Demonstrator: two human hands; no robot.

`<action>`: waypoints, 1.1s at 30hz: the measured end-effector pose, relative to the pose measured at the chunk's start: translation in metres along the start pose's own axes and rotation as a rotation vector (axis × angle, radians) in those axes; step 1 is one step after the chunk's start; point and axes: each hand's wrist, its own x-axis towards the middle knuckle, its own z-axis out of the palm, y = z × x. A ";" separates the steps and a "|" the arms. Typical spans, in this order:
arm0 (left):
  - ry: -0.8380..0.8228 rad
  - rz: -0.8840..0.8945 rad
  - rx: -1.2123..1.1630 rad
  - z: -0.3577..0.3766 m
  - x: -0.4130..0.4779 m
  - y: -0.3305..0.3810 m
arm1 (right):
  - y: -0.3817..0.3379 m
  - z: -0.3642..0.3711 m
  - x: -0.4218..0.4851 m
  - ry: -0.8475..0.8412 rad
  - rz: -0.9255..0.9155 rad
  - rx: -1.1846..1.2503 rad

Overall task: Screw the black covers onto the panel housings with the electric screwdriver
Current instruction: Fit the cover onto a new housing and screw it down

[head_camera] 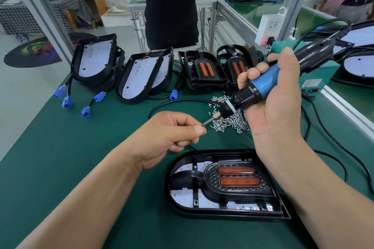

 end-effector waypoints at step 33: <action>-0.219 -0.125 0.666 -0.025 -0.016 0.015 | -0.001 0.030 -0.060 -0.469 0.382 -0.176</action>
